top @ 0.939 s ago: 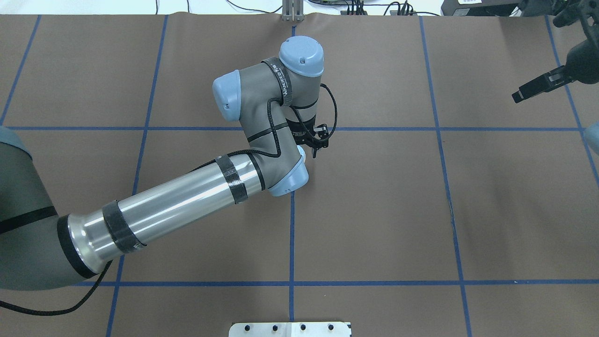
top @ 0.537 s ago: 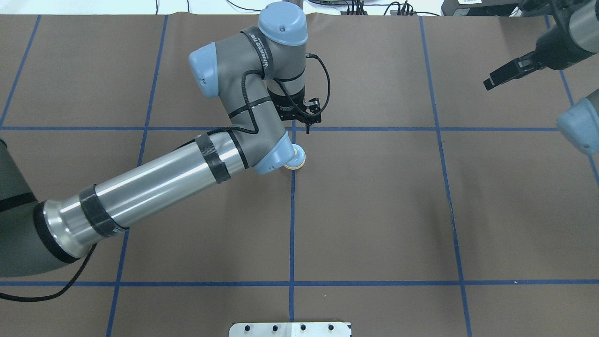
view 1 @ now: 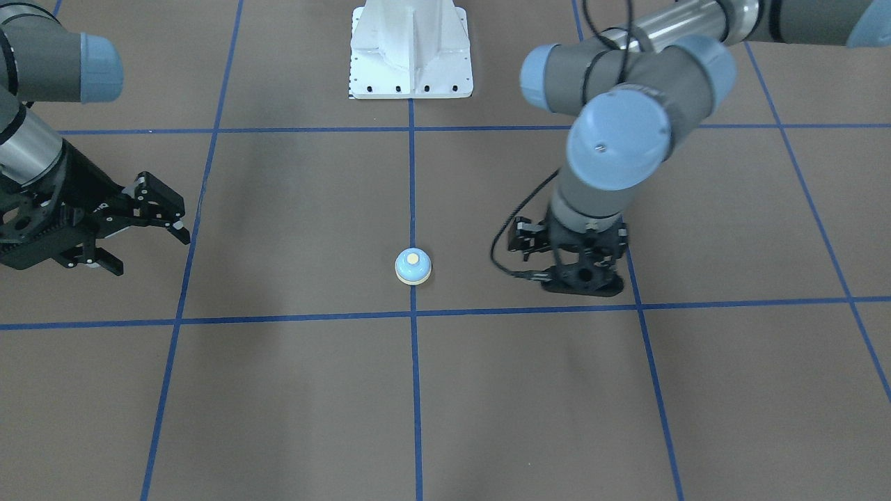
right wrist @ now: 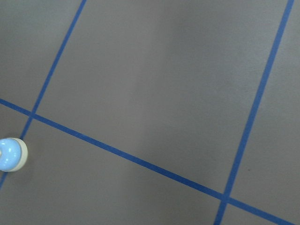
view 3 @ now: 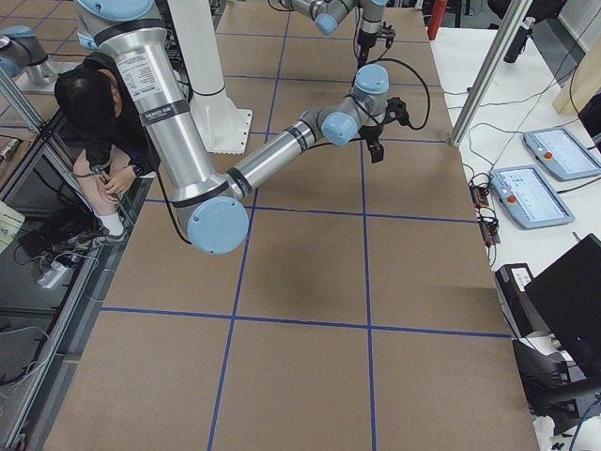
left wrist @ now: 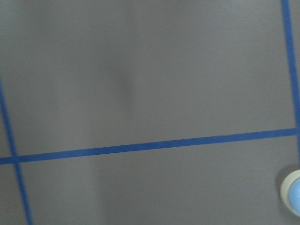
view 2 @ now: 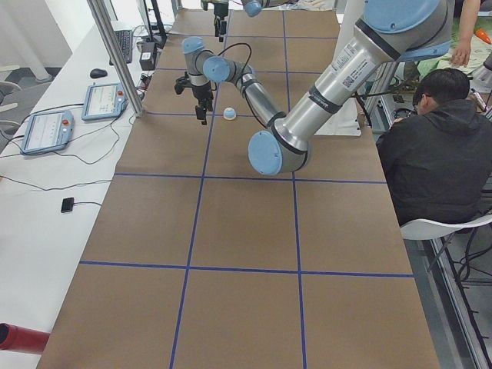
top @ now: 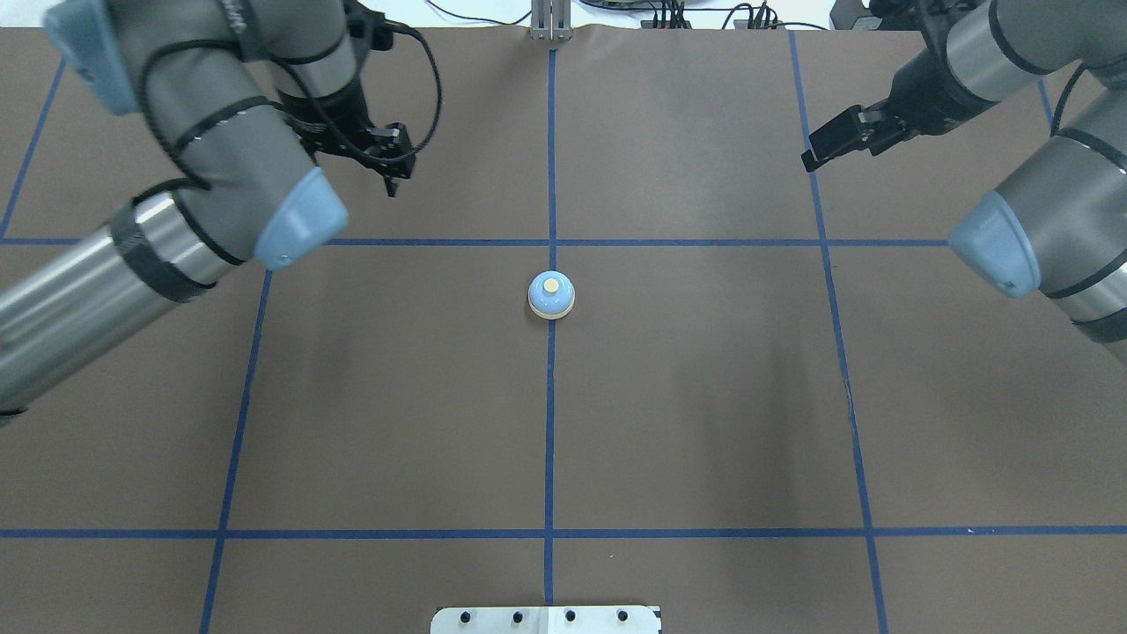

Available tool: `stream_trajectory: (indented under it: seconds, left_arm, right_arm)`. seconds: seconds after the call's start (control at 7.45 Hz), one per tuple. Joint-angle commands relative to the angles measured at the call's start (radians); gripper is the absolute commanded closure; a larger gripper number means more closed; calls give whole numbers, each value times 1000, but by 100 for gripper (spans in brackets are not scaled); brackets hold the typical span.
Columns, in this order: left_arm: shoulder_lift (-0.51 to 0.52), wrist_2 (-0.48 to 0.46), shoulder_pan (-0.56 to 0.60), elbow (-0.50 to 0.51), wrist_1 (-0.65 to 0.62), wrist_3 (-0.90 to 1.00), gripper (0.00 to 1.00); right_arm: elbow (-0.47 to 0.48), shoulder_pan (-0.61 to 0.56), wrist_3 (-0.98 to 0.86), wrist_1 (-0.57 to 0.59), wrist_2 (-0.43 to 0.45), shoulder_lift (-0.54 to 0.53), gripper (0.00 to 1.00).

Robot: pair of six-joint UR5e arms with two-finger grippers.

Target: Place and press bell with both arms

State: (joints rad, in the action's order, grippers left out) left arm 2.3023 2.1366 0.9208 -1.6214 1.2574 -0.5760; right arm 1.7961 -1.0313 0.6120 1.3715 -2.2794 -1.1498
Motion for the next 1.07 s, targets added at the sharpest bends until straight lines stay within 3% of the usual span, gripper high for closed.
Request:
stream_trajectory:
  seconds: [0.0, 0.13, 0.4, 0.94]
  left_arm:
    - [-265, -3, 145, -212, -24, 288, 0]
    - [-381, -1, 211, -279, -18, 411, 0]
    - [-521, 0, 314, -308, -4, 487, 0]
    - [-797, 17, 548, -282, 180, 793, 0]
  right_arm:
    - [-1, 86, 139, 6, 61, 71, 0]
    - [-7, 143, 170, 73, 120, 128, 0]
    - [-24, 233, 179, 275, 227, 278, 0]
    - [-223, 368, 331, 284, 314, 487, 1]
